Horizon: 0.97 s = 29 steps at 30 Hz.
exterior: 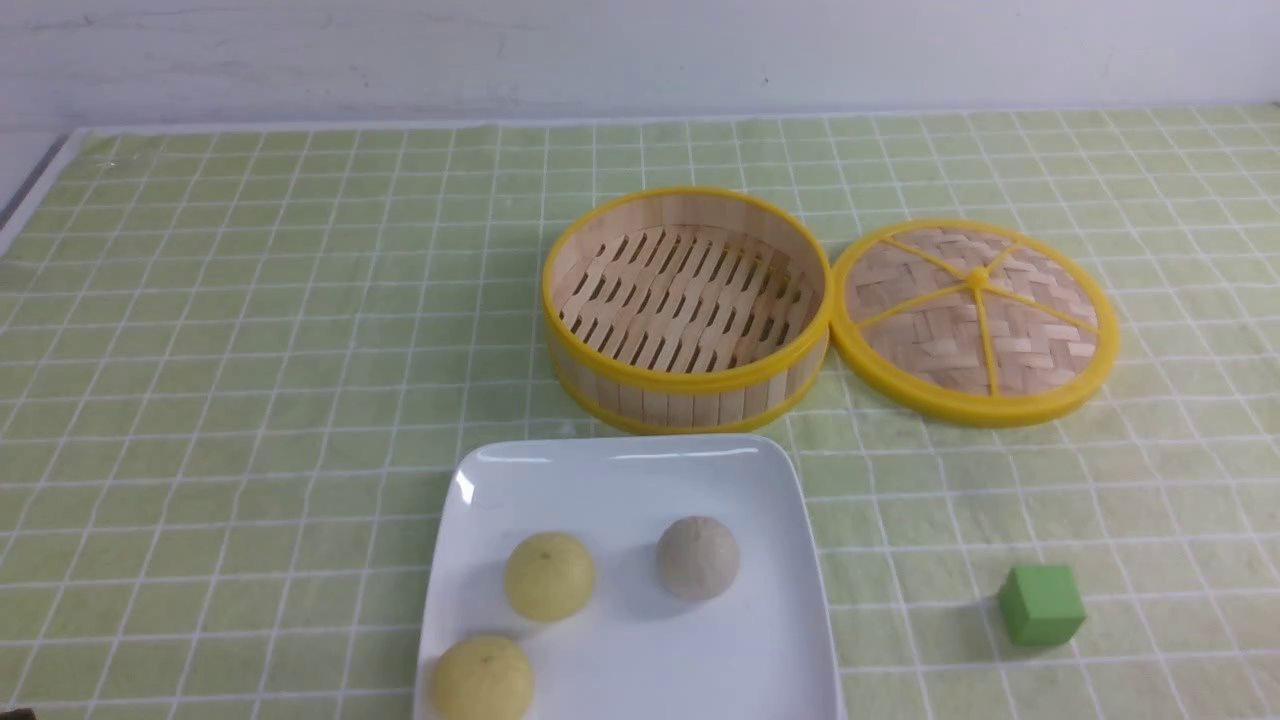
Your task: Put the steamed buns into the plate on the green tablecloth.
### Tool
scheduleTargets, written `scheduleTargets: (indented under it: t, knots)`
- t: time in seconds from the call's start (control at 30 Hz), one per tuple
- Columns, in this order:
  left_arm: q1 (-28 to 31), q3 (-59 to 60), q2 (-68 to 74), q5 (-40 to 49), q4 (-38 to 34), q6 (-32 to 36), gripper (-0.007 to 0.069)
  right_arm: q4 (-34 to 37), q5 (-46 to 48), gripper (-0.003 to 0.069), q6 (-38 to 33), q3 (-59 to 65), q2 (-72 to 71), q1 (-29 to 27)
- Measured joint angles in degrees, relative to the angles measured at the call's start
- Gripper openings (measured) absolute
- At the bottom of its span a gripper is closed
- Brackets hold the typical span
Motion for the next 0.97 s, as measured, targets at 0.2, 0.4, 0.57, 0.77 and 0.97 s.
scheduleTargets:
  t: [0.2, 0.4, 0.57, 0.77, 0.97]
  knots:
    - [0.0, 0.0, 0.0, 0.0, 0.0, 0.0, 0.0034, 0.0, 0.0, 0.0121, 0.0, 0.0, 0.0, 0.0]
    - [0.0, 0.0, 0.0, 0.0, 0.0, 0.0, 0.0036, 0.0, 0.0, 0.0129, 0.0, 0.0, 0.0, 0.0]
    - [0.0, 0.0, 0.0, 0.0, 0.0, 0.0, 0.0036, 0.0, 0.0, 0.0135, 0.0, 0.0, 0.0, 0.0]
    - [0.0, 0.0, 0.0, 0.0, 0.0, 0.0, 0.0036, 0.0, 0.0, 0.0143, 0.0, 0.0, 0.0, 0.0]
    - [0.0, 0.0, 0.0, 0.0, 0.0, 0.0, 0.0036, 0.0, 0.0, 0.0144, 0.0, 0.0, 0.0, 0.0]
